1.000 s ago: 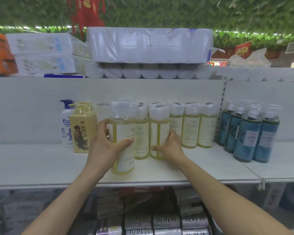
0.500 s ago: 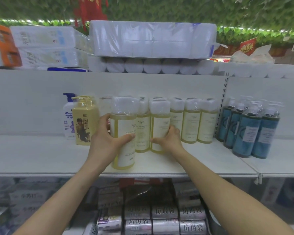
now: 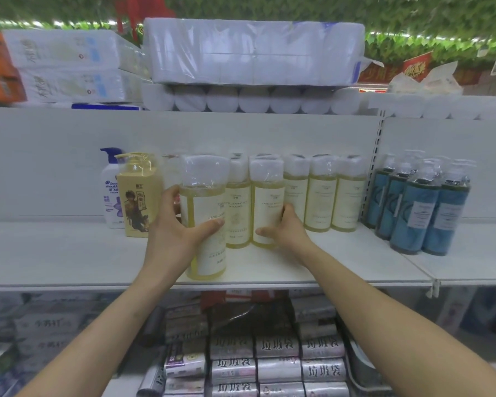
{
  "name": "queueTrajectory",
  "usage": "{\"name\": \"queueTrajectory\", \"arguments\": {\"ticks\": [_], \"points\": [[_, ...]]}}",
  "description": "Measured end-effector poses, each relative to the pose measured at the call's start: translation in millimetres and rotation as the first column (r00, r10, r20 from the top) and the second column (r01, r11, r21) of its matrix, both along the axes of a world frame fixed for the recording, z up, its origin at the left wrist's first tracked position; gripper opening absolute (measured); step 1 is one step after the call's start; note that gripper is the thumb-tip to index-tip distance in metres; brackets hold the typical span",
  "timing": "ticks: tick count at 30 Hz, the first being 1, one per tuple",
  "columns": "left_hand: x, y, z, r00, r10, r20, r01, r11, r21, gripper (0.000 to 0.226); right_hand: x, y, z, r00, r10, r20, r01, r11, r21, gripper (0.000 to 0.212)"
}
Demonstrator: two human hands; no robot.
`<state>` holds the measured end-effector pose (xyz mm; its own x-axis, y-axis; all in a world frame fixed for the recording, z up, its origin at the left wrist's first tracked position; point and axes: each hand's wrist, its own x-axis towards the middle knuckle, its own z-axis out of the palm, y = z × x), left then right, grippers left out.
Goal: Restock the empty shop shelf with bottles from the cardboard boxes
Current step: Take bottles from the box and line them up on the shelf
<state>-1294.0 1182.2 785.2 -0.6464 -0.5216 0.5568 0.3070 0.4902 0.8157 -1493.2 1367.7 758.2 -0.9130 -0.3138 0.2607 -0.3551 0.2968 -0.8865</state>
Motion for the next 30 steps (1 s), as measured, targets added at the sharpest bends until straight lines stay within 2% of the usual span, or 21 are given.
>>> {"name": "queueTrajectory", "arguments": {"ticks": [5,8,11,13,17,19,25,27,30], "points": [[-5,9,-1,1.0,-0.003,0.0,0.003,1.0,0.013,0.088,-1,2,-3,0.999,0.004,-0.038,-0.003,1.0,0.02,0.074],[-8,16,1,0.999,-0.046,0.003,0.046,0.999,0.018,0.093,5,11,-1,0.997,-0.041,-0.073,0.04,0.999,-0.013,0.083],[-14,25,4,0.997,-0.074,0.013,0.073,0.997,0.025,0.096,20,28,4,0.967,-0.106,-0.233,0.085,0.991,-0.099,0.065],[-21,34,7,0.995,-0.097,0.021,0.096,0.995,0.034,0.095,33,38,7,0.972,0.003,-0.234,-0.036,0.99,-0.134,0.056],[-44,64,16,0.99,-0.139,0.018,0.138,0.99,0.027,0.092,54,53,8,0.944,0.287,-0.164,-0.301,0.951,-0.067,0.077],[-59,81,20,0.986,-0.167,0.016,0.166,0.985,0.045,0.094,57,58,6,0.934,0.328,-0.14,-0.336,0.941,-0.034,0.074],[-100,111,33,0.902,-0.417,0.111,0.41,0.909,0.075,0.084,33,88,12,0.984,0.1,-0.15,-0.11,0.992,-0.059,0.071],[-106,111,39,0.906,-0.393,0.157,0.397,0.918,0.005,0.08,20,98,13,0.99,0.038,-0.137,-0.046,0.998,-0.053,0.073],[-109,102,35,0.963,-0.221,0.156,0.249,0.95,-0.188,0.069,1,103,12,0.992,-0.031,-0.125,0.025,0.998,-0.054,0.079]]}}
